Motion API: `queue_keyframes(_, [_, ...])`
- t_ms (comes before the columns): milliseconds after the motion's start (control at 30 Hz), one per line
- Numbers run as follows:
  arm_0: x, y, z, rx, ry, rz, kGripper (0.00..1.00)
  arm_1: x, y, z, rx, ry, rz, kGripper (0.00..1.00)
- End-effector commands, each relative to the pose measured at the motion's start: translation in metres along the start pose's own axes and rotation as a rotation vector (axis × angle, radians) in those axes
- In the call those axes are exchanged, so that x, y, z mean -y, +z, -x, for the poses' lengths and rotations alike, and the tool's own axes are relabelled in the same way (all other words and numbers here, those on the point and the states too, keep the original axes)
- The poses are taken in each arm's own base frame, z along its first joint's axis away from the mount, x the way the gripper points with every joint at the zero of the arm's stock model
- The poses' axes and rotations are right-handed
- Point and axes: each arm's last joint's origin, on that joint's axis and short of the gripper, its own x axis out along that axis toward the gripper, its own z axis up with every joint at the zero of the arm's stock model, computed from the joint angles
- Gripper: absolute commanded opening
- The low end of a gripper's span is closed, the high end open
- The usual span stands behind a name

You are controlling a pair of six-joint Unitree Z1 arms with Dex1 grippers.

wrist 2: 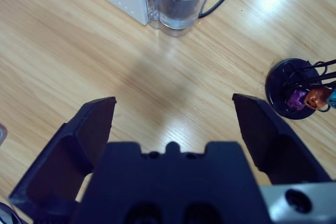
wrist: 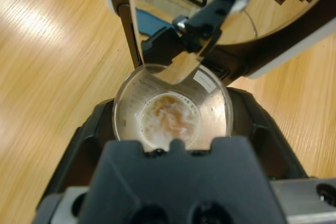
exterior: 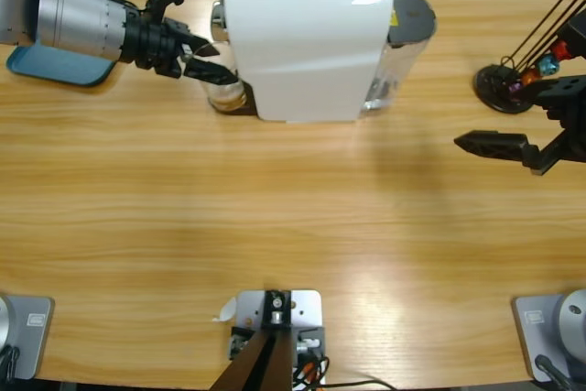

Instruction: Pour coffee

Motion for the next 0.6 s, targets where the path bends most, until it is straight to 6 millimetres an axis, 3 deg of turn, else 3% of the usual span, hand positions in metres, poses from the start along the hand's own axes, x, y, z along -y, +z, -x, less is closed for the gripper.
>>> queue_keyframes(33, [-0.004, -0.010, 0.040, 0.021, 0.108, 0.013, 0.000, -0.002, -0.009, 0.000, 0.000, 0.020, 0.010, 1.000])
queue_keyframes(267, [-0.022, -0.023, 0.093, 0.047, 0.312, 0.081, 0.000, -0.002, -0.011, 0.002, 0.010, 0.019, 0.003, 1.000])
queue_keyframes(433, [-0.046, -0.047, 0.133, 0.052, 0.471, 0.198, 0.000, -0.002, -0.010, 0.001, 0.006, 0.018, 0.003, 1.000])
queue_keyframes(600, [-0.070, -0.073, 0.155, 0.026, 0.598, 0.325, 0.000, -0.002, -0.009, -0.001, -0.004, 0.021, 0.004, 1.000])
